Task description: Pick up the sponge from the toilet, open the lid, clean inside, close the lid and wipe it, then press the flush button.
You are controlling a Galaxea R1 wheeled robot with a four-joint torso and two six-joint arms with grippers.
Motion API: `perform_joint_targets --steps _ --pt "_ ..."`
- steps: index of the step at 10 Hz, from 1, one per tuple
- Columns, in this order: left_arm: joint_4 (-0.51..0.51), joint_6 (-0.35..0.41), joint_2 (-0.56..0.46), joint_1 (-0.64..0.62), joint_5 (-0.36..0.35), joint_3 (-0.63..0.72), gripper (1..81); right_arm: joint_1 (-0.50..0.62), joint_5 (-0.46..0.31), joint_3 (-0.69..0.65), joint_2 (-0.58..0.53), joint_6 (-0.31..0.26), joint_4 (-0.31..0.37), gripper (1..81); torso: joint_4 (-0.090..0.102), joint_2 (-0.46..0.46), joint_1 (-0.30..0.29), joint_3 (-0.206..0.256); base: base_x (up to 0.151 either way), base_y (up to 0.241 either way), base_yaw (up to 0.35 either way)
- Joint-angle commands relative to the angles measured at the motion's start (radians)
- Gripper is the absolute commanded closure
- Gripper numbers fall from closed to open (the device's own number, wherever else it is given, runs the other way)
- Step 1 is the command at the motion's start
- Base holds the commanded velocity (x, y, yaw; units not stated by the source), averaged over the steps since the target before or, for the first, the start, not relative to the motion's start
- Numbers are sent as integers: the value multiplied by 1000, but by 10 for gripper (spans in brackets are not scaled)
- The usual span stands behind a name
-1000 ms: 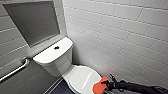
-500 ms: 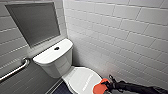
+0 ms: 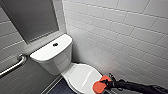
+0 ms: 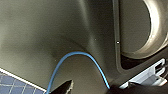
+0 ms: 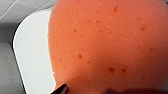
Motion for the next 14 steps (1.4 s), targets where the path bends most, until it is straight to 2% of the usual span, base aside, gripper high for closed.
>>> perform_joint_targets --steps 1,2,3,7,13,14 --pt "-5 3 1 26 78 7 10 105 -49 1 -10 -2 -8 10 0 0 0 1 0 0 0" --pt "-5 3 3 27 79 6 10 107 -49 1 -10 -2 -17 10 0 0 0 -1 0 0 0" --pt "-5 3 3 27 79 6 10 103 -41 11 -13 -26 -34 10 0 0 0 0 0 0 0" --pt "-5 3 -5 35 79 7 10 59 95 48 1 -150 -47 10 0 0 1 0 0 0 0" --pt "-3 2 -3 38 79 7 10 27 114 40 6 -162 -56 10 -1 0 1 0 0 0 0" --pt "-3 3 -3 39 79 7 10 24 115 40 6 -160 -56 811 -1 0 1 0 0 0 0"
